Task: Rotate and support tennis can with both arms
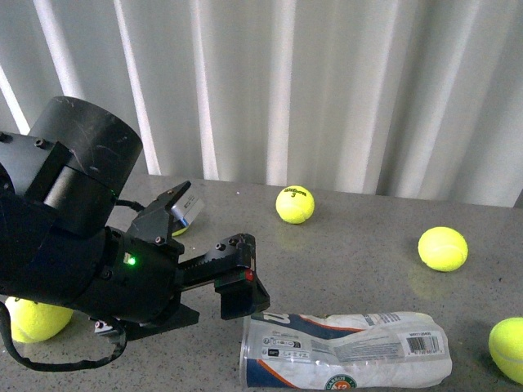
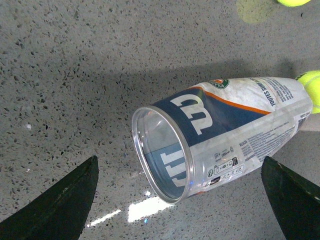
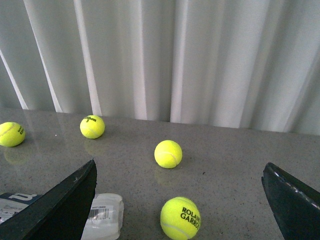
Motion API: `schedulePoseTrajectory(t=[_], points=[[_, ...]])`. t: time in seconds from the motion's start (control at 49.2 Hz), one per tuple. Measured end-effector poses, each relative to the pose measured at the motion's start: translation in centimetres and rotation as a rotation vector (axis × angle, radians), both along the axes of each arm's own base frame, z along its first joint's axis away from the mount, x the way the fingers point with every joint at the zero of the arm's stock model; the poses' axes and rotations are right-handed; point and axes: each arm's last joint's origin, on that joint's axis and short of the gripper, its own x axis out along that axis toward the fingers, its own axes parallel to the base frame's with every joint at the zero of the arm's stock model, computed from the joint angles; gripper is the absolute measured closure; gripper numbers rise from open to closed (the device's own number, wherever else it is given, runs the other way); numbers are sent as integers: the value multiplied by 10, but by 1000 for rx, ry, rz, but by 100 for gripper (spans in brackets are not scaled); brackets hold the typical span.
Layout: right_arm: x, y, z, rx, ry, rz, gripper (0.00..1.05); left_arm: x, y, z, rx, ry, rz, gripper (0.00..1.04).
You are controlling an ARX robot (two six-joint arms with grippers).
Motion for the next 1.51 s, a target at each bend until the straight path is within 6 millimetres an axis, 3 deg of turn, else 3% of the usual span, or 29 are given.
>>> schedulePoseTrajectory(t=[0.346,0.692,0.773,1.099,1.2,1.383,1.505], points=[[0,0,0,0,0,0,7,-14,-30,-15,-102,62,-35,7],[0,0,0,0,0,0,7,-20,-47,-33,-165,104,-9,7],[0,0,0,0,0,0,7,-22,-47,-37,-166,116,-5,20],[0,0,0,0,0,0,7,-22,-46,-33,-162,114,-12,91],[0,0,0,0,0,0,7,-21,-46,-25,-169,99,-19,101],[0,0,0,0,0,0,7,-19,-39,-10,-134,75,-30,101],[0,0,0,0,0,0,7,-16,-31,15,-80,28,-70,101]])
